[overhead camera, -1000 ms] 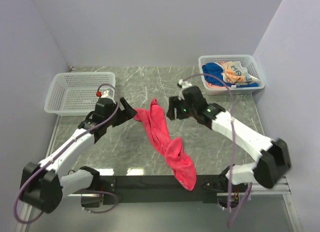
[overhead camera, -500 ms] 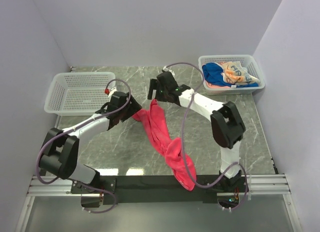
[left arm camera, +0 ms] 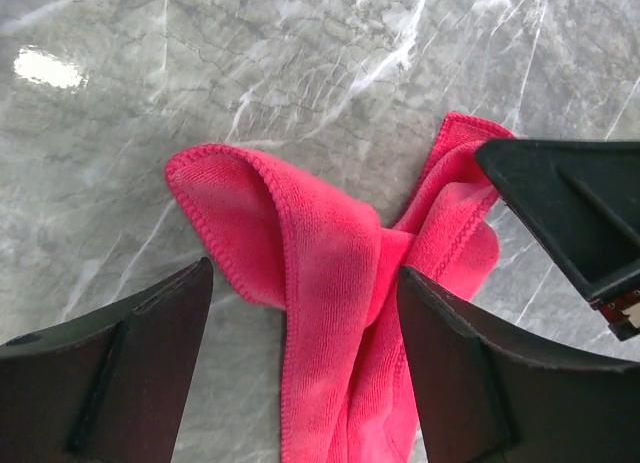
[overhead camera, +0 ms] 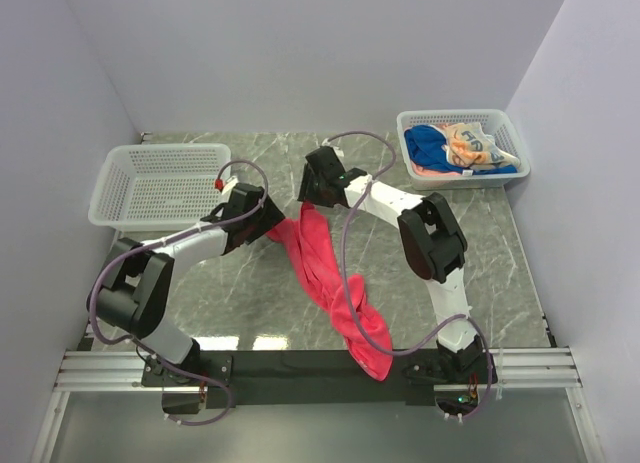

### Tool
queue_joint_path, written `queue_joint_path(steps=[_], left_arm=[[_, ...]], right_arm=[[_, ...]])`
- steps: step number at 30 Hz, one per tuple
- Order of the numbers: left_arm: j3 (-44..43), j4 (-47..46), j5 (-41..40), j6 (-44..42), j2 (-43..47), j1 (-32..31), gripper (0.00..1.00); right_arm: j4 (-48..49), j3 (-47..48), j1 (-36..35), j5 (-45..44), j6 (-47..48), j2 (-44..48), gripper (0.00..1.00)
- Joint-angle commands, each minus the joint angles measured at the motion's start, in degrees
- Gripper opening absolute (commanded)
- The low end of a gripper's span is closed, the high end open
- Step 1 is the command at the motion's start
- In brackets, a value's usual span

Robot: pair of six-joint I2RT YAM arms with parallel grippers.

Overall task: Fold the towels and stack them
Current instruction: Flatten out the crumpled towel

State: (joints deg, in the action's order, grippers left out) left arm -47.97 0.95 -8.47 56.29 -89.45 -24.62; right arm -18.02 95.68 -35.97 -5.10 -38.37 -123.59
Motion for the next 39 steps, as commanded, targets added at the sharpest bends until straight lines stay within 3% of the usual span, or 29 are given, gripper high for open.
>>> queue_joint_path(steps=[1, 5, 6, 8, 18, 23, 27, 28, 31, 39], left_arm=[[-2.7, -2.8, -0.3, 0.6, -0.9, -0.4, 0.8], [-3.4, -2.8, -0.2, 0.6, -2.3, -0.7, 0.79], [-3.8, -2.8, -0.2, 0.5, -2.5, -0.7, 0.79], [-4.2, -2.8, -0.2, 0.7, -3.2, -0.8, 0.79], [-7.5, -2.3, -0.8, 1.8, -7.4, -0.8, 0.7], [-9.0, -1.7, -1.3, 2.0, -9.8, -0.7, 0.57], [-9.6, -1.9, -1.3, 1.6, -10.6, -0.8, 0.34], [-9.8, -1.8, -1.4, 1.5, -10.7, -0.8, 0.22], [-10.5, -1.1, -2.2, 0.4, -10.6, -0.8, 0.01], [-17.9, 6.8, -8.1, -11.4, -2.7, -0.4, 0.01]], right_arm=[[2.5, -1.9, 1.2, 1.3, -0.7, 1.6, 0.55], [4.9, -5.1, 2.3, 2.4, -0.8, 3.2, 0.26], [5.3, -6.2, 2.4, 2.6, -0.7, 3.9, 0.11], [6.4, -7.1, 2.4, 2.7, -0.2, 4.5, 0.01], [9.5, -10.7, 2.3, 4.1, 1.1, 7.2, 0.0], [10.5, -11.8, 2.3, 4.5, 1.5, 7.7, 0.0], [10.7, -12.4, 2.3, 4.7, 1.9, 7.9, 0.0], [10.8, -12.5, 2.4, 4.6, 2.0, 8.0, 0.0], [11.0, -13.4, 2.5, 4.2, 2.2, 8.7, 0.0], [10.7, -16.3, 9.3, 3.3, 5.3, 18.2, 0.0]])
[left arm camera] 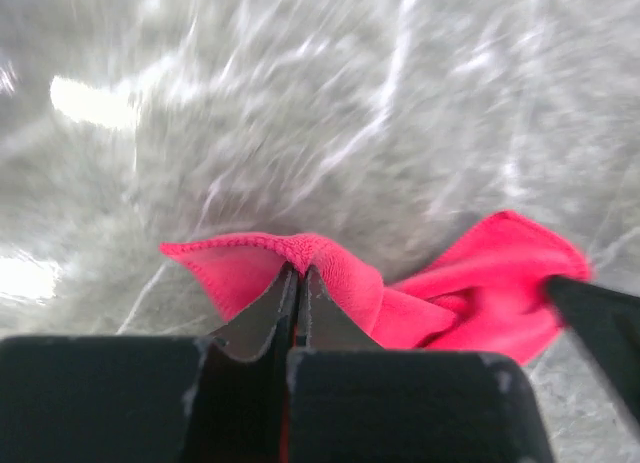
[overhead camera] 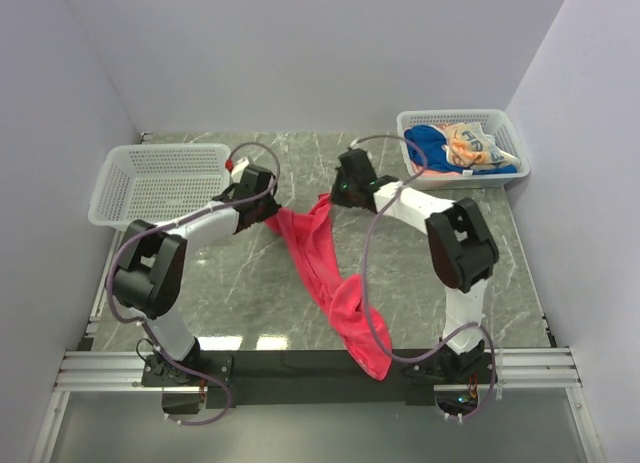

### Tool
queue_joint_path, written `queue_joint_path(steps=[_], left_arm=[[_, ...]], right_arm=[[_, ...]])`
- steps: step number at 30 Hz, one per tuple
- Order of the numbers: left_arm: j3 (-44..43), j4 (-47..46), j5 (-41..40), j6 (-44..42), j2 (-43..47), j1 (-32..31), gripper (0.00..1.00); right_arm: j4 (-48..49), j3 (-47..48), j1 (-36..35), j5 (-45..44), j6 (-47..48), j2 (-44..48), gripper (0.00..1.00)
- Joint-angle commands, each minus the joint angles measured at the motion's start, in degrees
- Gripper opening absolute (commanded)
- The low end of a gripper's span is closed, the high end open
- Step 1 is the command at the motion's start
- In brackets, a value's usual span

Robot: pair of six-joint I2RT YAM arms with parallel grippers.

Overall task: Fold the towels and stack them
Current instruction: Flatten out the crumpled towel

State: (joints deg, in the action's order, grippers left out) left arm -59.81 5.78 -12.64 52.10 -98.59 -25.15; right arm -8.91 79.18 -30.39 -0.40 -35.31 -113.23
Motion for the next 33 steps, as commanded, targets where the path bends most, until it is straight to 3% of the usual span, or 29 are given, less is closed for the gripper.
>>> queue_joint_path(steps=[1, 4, 7, 10, 13, 17, 21, 27, 29, 33], left_arm=[[-7.3, 4.4, -4.0, -9.4, 7.7, 0.3, 0.01], [-11.5, 7.9, -2.2, -11.7, 10.4, 0.2, 0.01], [-9.5, 9.7, 1.6, -11.6, 14.3, 0.2, 0.01], [-1.9, 9.3, 4.4, -8.9, 18.5, 0.2, 0.01], [10.9, 7.0, 6.8, -5.6, 22.4, 0.2, 0.01], [20.1, 4.8, 7.9, -3.6, 25.2, 0.1, 0.01], [23.5, 3.9, 8.2, -3.8, 25.9, 0.1, 0.01], [26.9, 3.9, 9.7, -3.4, 25.9, 0.1, 0.01], [29.0, 3.6, 10.7, -2.6, 27.0, 0.1, 0.01], [31.0, 5.0, 12.2, -2.4, 31.1, 0.1, 0.2]], right_arm=[[1.0, 0.0, 5.0, -2.1, 3.7, 10.6, 0.0], [-0.6, -1.2, 6.5, -2.6, 5.9, 14.8, 0.0], [-0.1, -6.7, 6.7, -2.1, 6.1, 20.8, 0.0], [2.0, -16.0, 6.7, -2.1, 4.4, 26.4, 0.0], [5.6, -29.7, 7.0, -5.3, 1.7, 31.8, 0.0], [8.1, -38.0, 8.9, -6.8, -0.3, 33.5, 0.0], [8.0, -40.5, 8.9, -6.6, 0.7, 33.3, 0.01], [4.9, -41.7, 8.9, -7.6, 1.4, 33.6, 0.1], [3.9, -42.2, 8.9, -6.9, 1.4, 34.2, 0.21], [2.0, -41.8, 8.9, -2.4, 5.1, 37.0, 0.42]])
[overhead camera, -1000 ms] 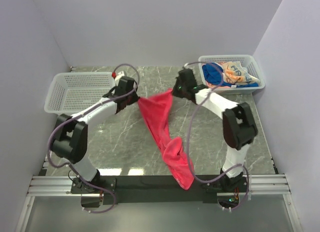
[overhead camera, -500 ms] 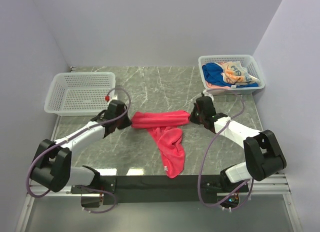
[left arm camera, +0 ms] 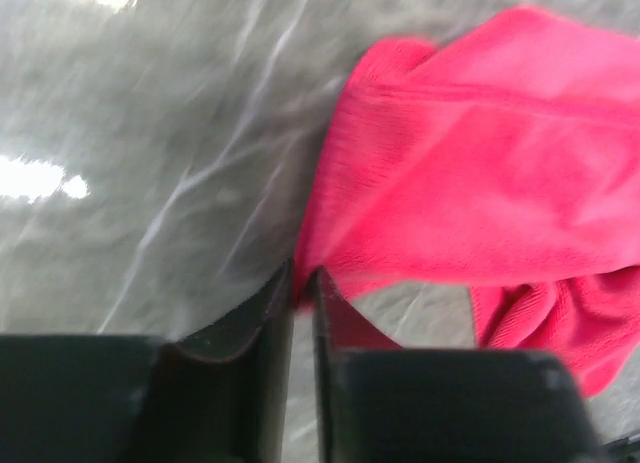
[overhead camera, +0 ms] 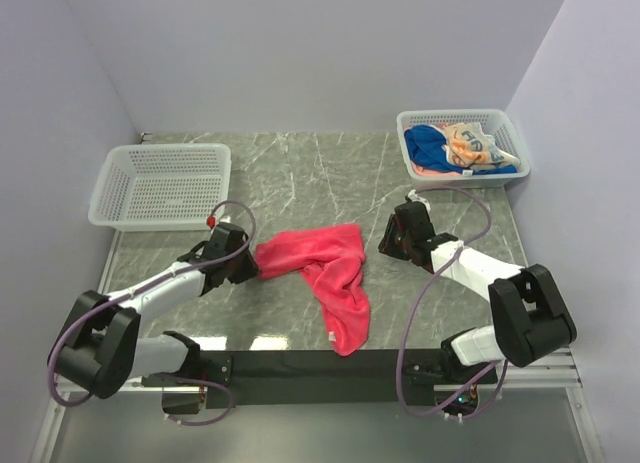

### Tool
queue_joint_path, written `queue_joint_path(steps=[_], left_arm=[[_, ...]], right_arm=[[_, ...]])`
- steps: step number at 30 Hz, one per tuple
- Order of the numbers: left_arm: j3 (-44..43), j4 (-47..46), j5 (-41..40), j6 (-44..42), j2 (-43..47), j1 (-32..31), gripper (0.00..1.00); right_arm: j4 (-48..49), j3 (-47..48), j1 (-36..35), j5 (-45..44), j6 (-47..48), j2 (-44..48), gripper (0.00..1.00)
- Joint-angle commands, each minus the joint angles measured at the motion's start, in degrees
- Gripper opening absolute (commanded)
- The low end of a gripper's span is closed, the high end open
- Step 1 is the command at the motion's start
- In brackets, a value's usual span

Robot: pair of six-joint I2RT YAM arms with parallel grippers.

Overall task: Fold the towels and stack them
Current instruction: Flatten out the crumpled towel

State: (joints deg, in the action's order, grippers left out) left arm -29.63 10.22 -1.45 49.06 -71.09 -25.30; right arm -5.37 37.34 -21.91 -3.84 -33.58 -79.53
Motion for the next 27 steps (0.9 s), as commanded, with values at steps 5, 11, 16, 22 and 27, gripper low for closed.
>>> queue_joint_path(steps=[5, 11, 16, 22, 27], left_arm=[[-1.9, 4.4, 1.6, -3.1, 10.4, 0.3, 0.59], [-6.7, 4.0, -2.1, -7.5, 8.5, 1.1, 0.74], [-8.6, -0.5, 1.0, -7.7, 1.1, 3.2, 0.74], [-12.3, -1.2, 2.0, -8.1, -6.1, 3.9, 0.75], [-11.9, -1.6, 2.2, -8.1, -7.6, 4.0, 0.76]], right_arm=[[0.4, 2.6, 0.3, 8.7, 9.8, 6.5, 0.57], [3.5, 8.5, 0.4, 13.9, 13.0, -0.4, 0.56], [5.2, 12.6, 0.4, 18.7, 13.4, -9.3, 0.56], [7.9, 14.1, 0.3, 20.7, 13.3, -14.9, 0.56], [9.1, 13.5, 0.2, 23.3, 14.4, -16.9, 0.56]])
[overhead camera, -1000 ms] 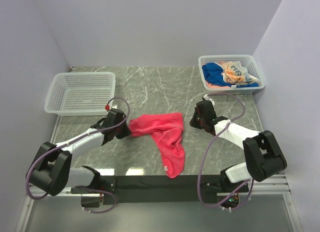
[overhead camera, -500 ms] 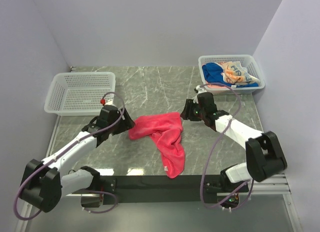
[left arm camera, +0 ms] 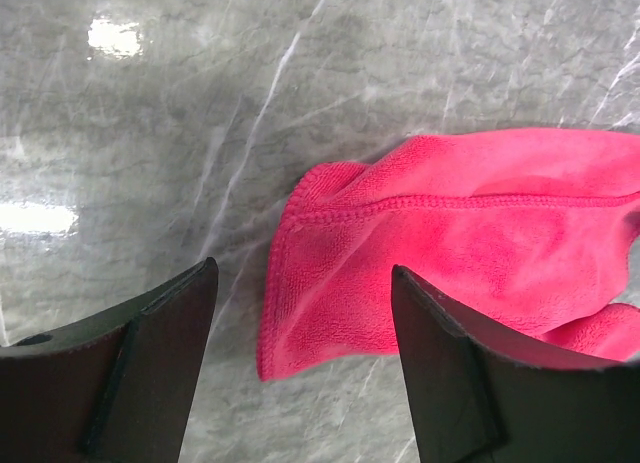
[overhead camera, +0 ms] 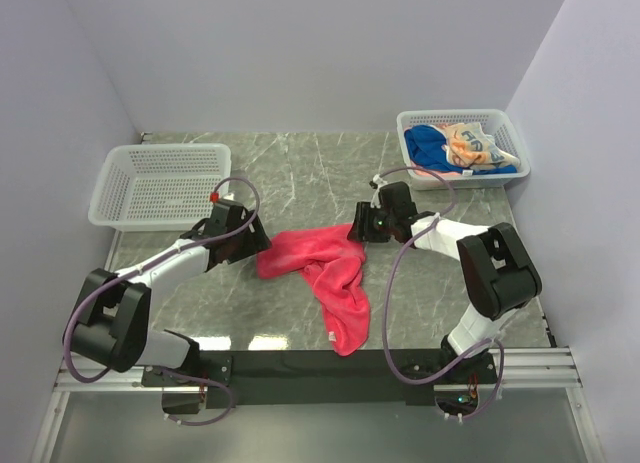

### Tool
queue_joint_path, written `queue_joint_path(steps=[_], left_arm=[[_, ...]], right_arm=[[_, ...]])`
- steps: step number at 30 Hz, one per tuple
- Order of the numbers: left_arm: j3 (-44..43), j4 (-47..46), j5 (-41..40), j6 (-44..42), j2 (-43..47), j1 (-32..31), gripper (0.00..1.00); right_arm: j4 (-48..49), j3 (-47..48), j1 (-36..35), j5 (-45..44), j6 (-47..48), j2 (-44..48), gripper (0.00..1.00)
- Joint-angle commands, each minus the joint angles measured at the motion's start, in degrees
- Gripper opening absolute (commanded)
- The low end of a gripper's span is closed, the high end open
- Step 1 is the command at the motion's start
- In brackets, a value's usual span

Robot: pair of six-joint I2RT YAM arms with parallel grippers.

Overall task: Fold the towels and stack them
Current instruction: Flatten out the crumpled towel

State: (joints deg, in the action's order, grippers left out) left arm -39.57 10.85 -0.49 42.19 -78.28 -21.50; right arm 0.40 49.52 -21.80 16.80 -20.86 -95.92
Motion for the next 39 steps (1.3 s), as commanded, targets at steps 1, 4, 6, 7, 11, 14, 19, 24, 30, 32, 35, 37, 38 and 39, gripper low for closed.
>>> queue_joint_path(steps=[1, 4, 6, 7, 11, 14, 19, 24, 30, 32, 35, 37, 38, 39], left_arm=[[-1.8, -2.2, 1.2, -1.2, -0.6, 0.2, 0.76], [-1.8, -2.0, 1.5, -1.3, -0.9, 0.2, 0.76], [-1.9, -1.7, 1.5, -1.4, -1.0, 0.2, 0.76], [-1.8, -1.7, 1.4, -1.5, -0.9, 0.2, 0.76], [-1.9, -1.4, 1.4, -1.4, -0.8, 0.2, 0.76], [-2.0, -1.2, 1.1, -1.5, -0.8, 0.2, 0.76], [-2.0, -1.0, 0.9, -1.3, -0.8, 0.2, 0.76], [-2.3, -0.5, 0.9, -1.4, -0.4, 0.3, 0.76], [-2.0, 0.1, 0.7, -1.5, 0.1, 0.2, 0.76], [-2.0, 0.1, 0.7, -1.3, 0.1, 0.2, 0.76], [-1.9, 0.3, 0.7, -1.2, 0.1, 0.2, 0.76], [-1.9, 0.3, 0.7, -1.3, 0.2, 0.2, 0.76], [-1.8, 0.5, 0.7, -1.4, 0.3, 0.2, 0.76], [-1.8, 0.5, 0.7, -1.3, 0.4, 0.2, 0.76]], right_arm=[[3.4, 1.0, 0.2, 3.1, 1.8, -0.7, 0.56], [3.6, 0.8, 0.1, 3.9, 2.0, -0.9, 0.53], [3.6, 0.8, 0.2, 4.0, 2.1, -0.8, 0.51], [3.6, 0.8, 0.2, 4.3, 2.3, -0.6, 0.46], [3.1, 1.1, 0.2, 4.2, 2.6, 0.2, 0.33], [2.7, 1.3, 0.2, 4.3, 2.8, 1.0, 0.23], [2.2, 1.5, 0.0, 4.1, 3.5, 0.9, 0.21], [0.0, 2.0, -1.0, 1.6, 6.2, 0.8, 0.32], [-3.4, 3.7, -4.2, -3.9, 9.6, 2.6, 0.39], [-4.2, 4.6, -5.4, -5.7, 10.5, 2.5, 0.4], [-5.1, 5.7, -6.4, -7.0, 11.1, 2.2, 0.39], [-5.2, 6.1, -6.8, -7.7, 11.3, 2.2, 0.39], [-5.3, 6.3, -7.3, -8.5, 11.6, 2.2, 0.39], [-5.5, 6.5, -7.5, -8.9, 11.8, 2.0, 0.39]])
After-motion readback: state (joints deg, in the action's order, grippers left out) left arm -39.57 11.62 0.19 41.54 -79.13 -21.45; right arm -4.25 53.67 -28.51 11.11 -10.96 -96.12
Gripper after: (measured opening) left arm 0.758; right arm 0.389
